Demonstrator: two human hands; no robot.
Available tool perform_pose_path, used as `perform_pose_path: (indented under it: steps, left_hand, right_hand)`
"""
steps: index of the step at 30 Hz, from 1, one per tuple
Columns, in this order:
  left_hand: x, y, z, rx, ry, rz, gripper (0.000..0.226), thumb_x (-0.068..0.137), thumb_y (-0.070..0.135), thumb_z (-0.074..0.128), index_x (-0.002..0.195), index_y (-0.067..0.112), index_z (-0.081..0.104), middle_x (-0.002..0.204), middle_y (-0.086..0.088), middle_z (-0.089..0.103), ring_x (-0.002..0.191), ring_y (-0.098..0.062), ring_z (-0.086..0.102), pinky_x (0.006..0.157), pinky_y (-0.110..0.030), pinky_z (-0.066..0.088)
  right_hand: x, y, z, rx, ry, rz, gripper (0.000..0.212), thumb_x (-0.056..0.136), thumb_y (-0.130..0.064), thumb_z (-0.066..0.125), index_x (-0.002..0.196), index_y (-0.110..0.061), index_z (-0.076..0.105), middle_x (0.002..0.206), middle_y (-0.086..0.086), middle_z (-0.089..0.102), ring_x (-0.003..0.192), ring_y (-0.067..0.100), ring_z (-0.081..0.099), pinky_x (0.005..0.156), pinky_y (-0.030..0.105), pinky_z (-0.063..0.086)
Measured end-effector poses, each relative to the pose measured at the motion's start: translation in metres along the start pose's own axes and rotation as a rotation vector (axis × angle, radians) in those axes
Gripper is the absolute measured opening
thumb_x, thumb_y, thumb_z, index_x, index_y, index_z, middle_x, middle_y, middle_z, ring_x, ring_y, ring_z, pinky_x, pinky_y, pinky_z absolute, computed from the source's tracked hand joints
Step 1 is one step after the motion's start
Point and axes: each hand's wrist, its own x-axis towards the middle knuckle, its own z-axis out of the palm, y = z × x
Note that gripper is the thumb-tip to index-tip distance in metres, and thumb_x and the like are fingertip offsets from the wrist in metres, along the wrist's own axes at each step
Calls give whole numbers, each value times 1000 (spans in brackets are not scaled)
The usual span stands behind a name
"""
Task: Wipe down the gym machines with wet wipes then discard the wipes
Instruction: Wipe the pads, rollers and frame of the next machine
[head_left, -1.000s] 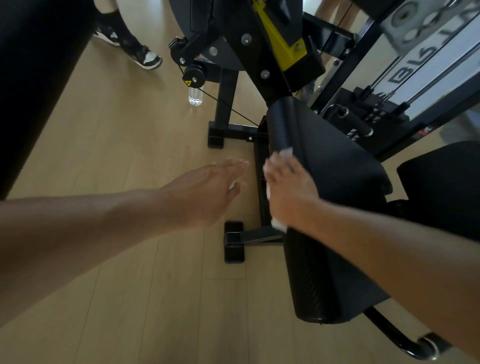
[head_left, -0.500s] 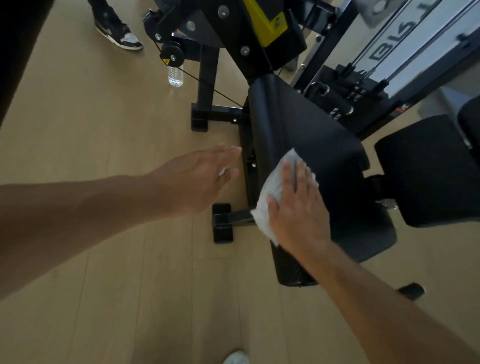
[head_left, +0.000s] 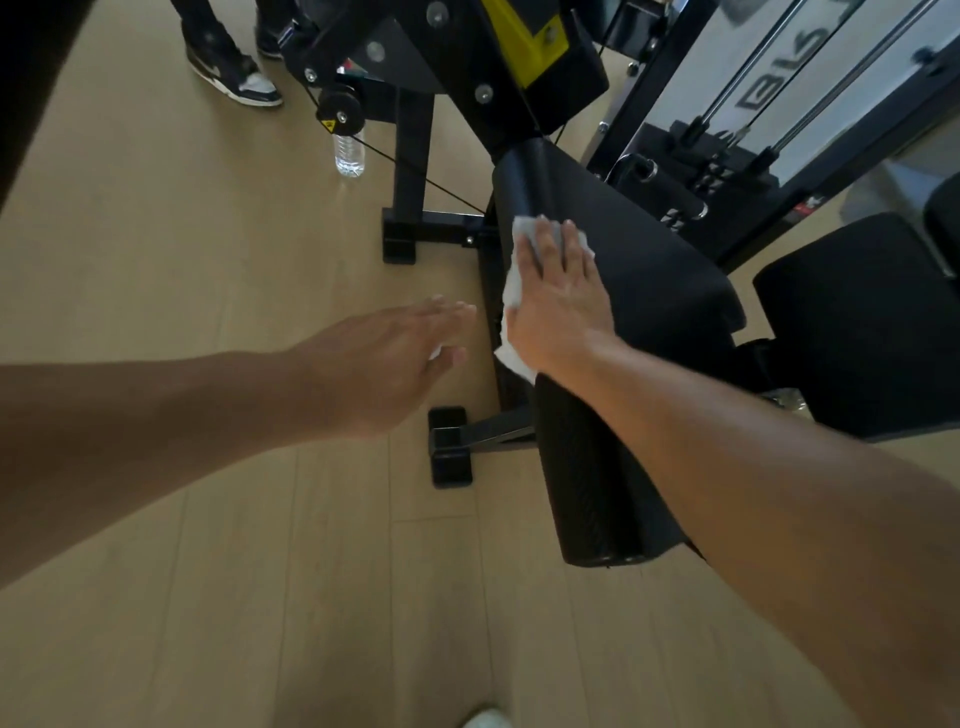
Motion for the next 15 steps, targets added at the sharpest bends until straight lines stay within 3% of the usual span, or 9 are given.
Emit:
perform_pose_path:
  steps: [3,8,12,15]
  left_hand:
    - [2,-2,-2,-7,18,-17,53,109,38,30,160,31,18,167,10,17,149,-7,25,118,-26,19]
    - [4,-8,-5,-33,50,-18,53,109,38,30,160,30,18,167,10,17,148,-6,26,114,-21,19]
    - [8,-12,-9,-41,72,5,53,109,39,30,160,33,16,167,11,17,151,-1,11,109,-17,12]
    - [11,-15,-11,-53,80,-2,52,109,39,30,159,34,17,166,13,18,151,0,8,115,-20,14]
  right_hand:
    - [29,-1,-1,-18,-16,7,89,100,-31,50,161,-14,-13,168,10,-21,154,34,-18,127,48,-2]
    - [64,-1,-1,-34,-27,16,92,97,-33,54,162,-19,-10,168,8,-20,154,35,-18,127,51,0]
    - [98,1,-6,-73,-43,-5,90,94,-35,56,163,-22,-1,169,6,-18,154,36,-18,126,52,-1]
    - [118,3,-10,-100,-62,-40,89,92,-35,57,163,-24,5,169,5,-17,153,37,-19,126,53,-3]
